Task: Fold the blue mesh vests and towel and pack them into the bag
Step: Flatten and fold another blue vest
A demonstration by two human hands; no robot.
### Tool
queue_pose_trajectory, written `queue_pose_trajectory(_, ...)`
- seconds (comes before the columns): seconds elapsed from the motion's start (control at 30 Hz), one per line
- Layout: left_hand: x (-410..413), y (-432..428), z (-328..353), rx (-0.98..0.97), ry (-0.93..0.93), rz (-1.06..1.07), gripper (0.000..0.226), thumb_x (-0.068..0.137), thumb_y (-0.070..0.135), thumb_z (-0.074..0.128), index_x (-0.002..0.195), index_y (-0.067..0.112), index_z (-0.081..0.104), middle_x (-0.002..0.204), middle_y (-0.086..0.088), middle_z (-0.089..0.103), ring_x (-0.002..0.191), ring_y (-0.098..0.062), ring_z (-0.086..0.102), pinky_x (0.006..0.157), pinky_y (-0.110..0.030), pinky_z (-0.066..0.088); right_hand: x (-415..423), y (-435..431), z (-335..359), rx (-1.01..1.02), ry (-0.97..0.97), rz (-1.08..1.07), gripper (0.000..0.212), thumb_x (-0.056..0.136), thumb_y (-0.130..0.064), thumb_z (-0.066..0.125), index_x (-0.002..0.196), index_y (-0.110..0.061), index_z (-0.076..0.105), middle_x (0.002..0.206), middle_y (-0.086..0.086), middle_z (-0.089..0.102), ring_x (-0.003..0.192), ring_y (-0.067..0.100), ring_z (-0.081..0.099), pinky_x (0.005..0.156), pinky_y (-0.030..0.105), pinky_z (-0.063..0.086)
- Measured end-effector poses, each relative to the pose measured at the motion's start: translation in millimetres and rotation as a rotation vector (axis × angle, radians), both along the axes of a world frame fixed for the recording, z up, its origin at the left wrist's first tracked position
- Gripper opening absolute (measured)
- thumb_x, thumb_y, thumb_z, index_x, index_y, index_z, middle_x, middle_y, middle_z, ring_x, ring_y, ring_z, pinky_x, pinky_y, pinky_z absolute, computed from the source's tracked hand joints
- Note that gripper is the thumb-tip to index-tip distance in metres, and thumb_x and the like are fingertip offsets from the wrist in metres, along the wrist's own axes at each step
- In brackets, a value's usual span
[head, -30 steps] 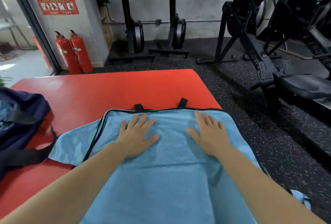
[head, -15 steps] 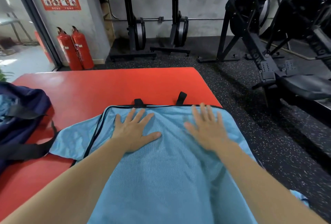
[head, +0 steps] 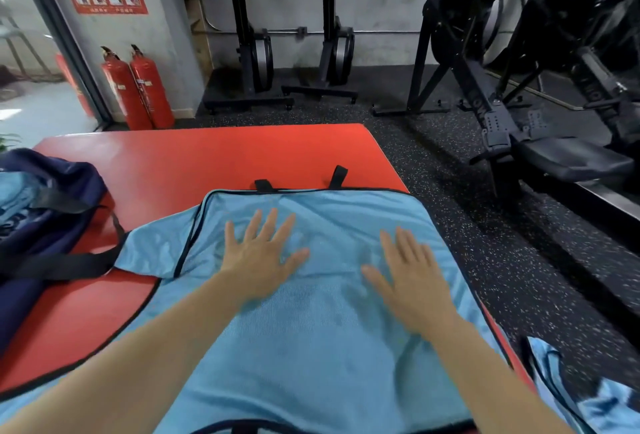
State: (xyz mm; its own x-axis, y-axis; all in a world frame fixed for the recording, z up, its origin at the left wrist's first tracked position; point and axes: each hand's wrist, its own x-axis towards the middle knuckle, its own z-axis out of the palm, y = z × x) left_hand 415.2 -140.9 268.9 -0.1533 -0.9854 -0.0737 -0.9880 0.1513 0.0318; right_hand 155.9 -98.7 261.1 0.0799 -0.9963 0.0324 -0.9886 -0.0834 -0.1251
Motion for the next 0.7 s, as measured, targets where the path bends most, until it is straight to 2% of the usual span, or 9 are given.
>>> queue_pose_trajectory(0.07, -3, 35, -7, 0.007, 0.012, -0.046, 0.107, 0.055, 0.088, -0.027, 0.151, 0.044, -0.013, 0.163, 0.008, -0.016, 0.150, -0.019, -0.018, 0.115, -0.062, -0.011, 15, 27, -12, 0.041, 0.006, 0.038, 0.123, 0.049, -0.079, -0.043, 0.155, -0.027, -0.009, 0.163, 0.008, -0.009, 0.150, 0.020, -0.012, 0.118, 0.039, -0.010)
queue_pose_trajectory(0.13, -1, 67, -12, 0.033, -0.005, -0.097, 0.101, 0.060, 0.089, -0.022, 0.150, 0.045, -0.017, 0.162, 0.008, -0.019, 0.148, -0.018, -0.022, 0.115, -0.062, -0.012, 11, 44, -17, 0.080, 0.039, 0.005, 0.125, 0.047, -0.079, -0.044, 0.155, -0.027, -0.010, 0.163, 0.008, -0.011, 0.150, 0.021, -0.012, 0.119, 0.042, -0.008)
queue_pose_trajectory(0.27, 9, 108, -16, 0.055, -0.048, -0.110, 0.097, 0.065, 0.090, -0.012, 0.150, 0.044, -0.019, 0.162, 0.007, -0.020, 0.148, -0.018, -0.025, 0.114, -0.063, -0.012, -27, 49, -14, 0.102, 0.075, -0.054, 0.119, 0.054, -0.083, -0.033, 0.156, -0.028, -0.005, 0.164, 0.007, -0.009, 0.151, 0.021, -0.009, 0.121, 0.041, -0.003)
queue_pose_trajectory(0.37, 8, 128, -15, 0.045, -0.033, -0.094, 0.100, 0.064, 0.090, -0.012, 0.152, 0.043, -0.014, 0.163, 0.005, -0.016, 0.149, -0.018, -0.021, 0.114, -0.063, -0.011, -45, 54, -6, 0.171, 0.133, -0.088, 0.130, 0.043, -0.081, -0.045, 0.155, -0.026, -0.009, 0.163, 0.007, -0.010, 0.150, 0.021, -0.012, 0.121, 0.043, -0.003)
queue_pose_trajectory(0.4, 6, 134, -14, 0.034, -0.016, -0.088, 0.101, 0.063, 0.091, -0.012, 0.152, 0.043, -0.012, 0.164, 0.005, -0.014, 0.149, -0.018, -0.020, 0.114, -0.063, -0.011, -42, 56, -1, 0.181, 0.134, -0.104, 0.125, 0.048, -0.082, -0.040, 0.155, -0.025, -0.010, 0.163, 0.008, -0.010, 0.150, 0.022, -0.012, 0.121, 0.045, -0.003)
queue_pose_trajectory(0.5, 8, 149, -10, 0.011, 0.021, -0.093, 0.105, 0.061, 0.093, -0.014, 0.153, 0.041, -0.010, 0.164, 0.005, -0.010, 0.150, -0.017, -0.017, 0.114, -0.061, -0.013, -12, 76, 8, 0.194, 0.081, -0.080, 0.090, 0.079, -0.080, -0.008, 0.154, -0.030, -0.012, 0.163, 0.006, -0.012, 0.150, 0.023, -0.013, 0.120, 0.051, -0.004)
queue_pose_trajectory(0.53, 10, 154, -9, 0.013, 0.020, -0.104, 0.108, 0.060, 0.094, -0.014, 0.153, 0.040, -0.010, 0.164, 0.004, -0.010, 0.150, -0.016, -0.017, 0.114, -0.061, -0.014, -2, 86, 5, 0.210, 0.070, -0.053, 0.089, 0.079, -0.081, -0.006, 0.154, -0.033, -0.012, 0.163, 0.004, -0.014, 0.150, 0.024, -0.013, 0.119, 0.053, -0.004)
queue_pose_trajectory(0.63, 13, 169, -7, 0.025, -0.039, -0.147, 0.115, 0.054, 0.097, -0.008, 0.154, 0.039, -0.010, 0.164, 0.003, -0.012, 0.149, -0.016, -0.019, 0.114, -0.062, -0.013, 9, 104, -10, 0.184, 0.138, -0.017, 0.118, 0.048, -0.086, -0.034, 0.153, -0.038, -0.011, 0.163, 0.000, -0.015, 0.150, 0.025, -0.013, 0.117, 0.057, -0.002)
queue_pose_trajectory(0.7, 14, 177, -8, 0.038, -0.046, -0.148, 0.115, 0.055, 0.099, -0.001, 0.153, 0.040, -0.013, 0.163, 0.003, -0.017, 0.148, -0.016, -0.023, 0.113, -0.063, -0.014, 2, 99, -11, 0.180, 0.131, -0.016, 0.118, 0.047, -0.085, -0.035, 0.153, -0.039, -0.012, 0.163, -0.001, -0.016, 0.150, 0.025, -0.014, 0.117, 0.058, -0.001)
